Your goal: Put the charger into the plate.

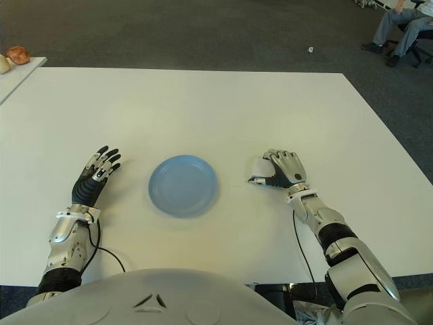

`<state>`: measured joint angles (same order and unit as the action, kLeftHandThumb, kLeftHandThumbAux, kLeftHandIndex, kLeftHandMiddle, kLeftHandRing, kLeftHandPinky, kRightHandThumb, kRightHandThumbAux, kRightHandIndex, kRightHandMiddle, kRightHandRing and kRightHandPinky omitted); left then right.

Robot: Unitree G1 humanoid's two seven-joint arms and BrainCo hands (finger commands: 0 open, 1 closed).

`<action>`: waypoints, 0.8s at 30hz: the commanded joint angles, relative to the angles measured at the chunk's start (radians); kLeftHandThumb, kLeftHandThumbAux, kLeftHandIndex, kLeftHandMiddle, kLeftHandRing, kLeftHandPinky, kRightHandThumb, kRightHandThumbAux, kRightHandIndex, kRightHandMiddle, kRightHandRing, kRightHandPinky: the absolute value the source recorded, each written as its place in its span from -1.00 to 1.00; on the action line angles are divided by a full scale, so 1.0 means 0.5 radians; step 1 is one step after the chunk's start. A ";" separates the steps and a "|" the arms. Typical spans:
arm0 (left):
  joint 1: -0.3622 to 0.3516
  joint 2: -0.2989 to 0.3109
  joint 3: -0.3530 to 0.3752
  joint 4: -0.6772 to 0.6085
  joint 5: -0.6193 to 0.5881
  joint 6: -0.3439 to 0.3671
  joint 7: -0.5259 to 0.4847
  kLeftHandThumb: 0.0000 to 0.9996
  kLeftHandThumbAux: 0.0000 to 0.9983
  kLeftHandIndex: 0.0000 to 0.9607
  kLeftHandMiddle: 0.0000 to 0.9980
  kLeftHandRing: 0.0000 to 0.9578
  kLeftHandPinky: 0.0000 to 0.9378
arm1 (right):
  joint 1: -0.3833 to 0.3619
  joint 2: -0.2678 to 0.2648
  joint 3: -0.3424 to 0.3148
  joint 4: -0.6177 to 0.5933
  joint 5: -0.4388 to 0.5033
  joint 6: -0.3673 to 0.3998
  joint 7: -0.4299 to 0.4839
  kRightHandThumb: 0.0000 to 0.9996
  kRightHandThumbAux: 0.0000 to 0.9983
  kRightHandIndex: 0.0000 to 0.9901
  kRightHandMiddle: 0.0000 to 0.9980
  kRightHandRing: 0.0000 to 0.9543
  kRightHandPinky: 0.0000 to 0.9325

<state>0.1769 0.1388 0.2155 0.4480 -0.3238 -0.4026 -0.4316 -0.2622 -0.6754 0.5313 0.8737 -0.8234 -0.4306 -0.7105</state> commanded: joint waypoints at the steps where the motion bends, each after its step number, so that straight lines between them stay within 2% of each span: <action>1: 0.144 -0.048 -0.022 0.157 0.031 0.137 0.016 -1.00 -0.01 -0.80 -0.70 -0.74 -0.77 | 0.197 0.054 0.139 0.076 -0.085 0.001 0.170 0.96 0.32 0.75 0.82 0.88 0.90; 8: 0.140 -0.044 -0.027 0.169 0.039 0.128 0.009 -1.00 -0.01 -0.79 -0.69 -0.74 -0.78 | 0.189 0.055 0.144 0.083 -0.100 0.014 0.120 0.91 0.35 0.75 0.83 0.89 0.92; 11: 0.140 -0.047 -0.026 0.172 0.034 0.130 0.005 -1.00 -0.01 -0.80 -0.69 -0.74 -0.77 | 0.194 0.018 0.144 -0.050 -0.133 0.036 0.082 0.91 0.36 0.75 0.83 0.89 0.92; 15: 0.141 -0.049 -0.027 0.170 0.029 0.132 0.001 -1.00 -0.01 -0.80 -0.70 -0.74 -0.77 | 0.262 -0.074 0.043 -0.475 -0.080 0.123 0.204 0.91 0.37 0.74 0.83 0.89 0.91; 18: 0.136 -0.050 -0.026 0.180 0.028 0.130 -0.003 -1.00 0.00 -0.80 -0.70 -0.74 -0.76 | 0.366 -0.115 -0.088 -0.845 -0.005 0.196 0.278 0.92 0.37 0.74 0.83 0.90 0.91; 21: 0.127 -0.050 -0.026 0.196 0.026 0.130 -0.007 -1.00 0.01 -0.80 -0.70 -0.74 -0.77 | 0.472 -0.133 -0.253 -1.260 0.109 0.262 0.413 0.94 0.35 0.78 0.84 0.91 0.91; 24: 0.111 -0.049 -0.025 0.222 0.025 0.123 -0.010 -1.00 0.01 -0.80 -0.70 -0.74 -0.78 | 0.530 -0.094 -0.352 -1.502 0.169 0.324 0.508 0.96 0.34 0.80 0.85 0.91 0.92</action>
<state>0.1744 0.1429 0.2187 0.4421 -0.3251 -0.4168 -0.4320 -0.0481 -0.7343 0.4446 0.3521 -0.8022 -0.3230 -0.5467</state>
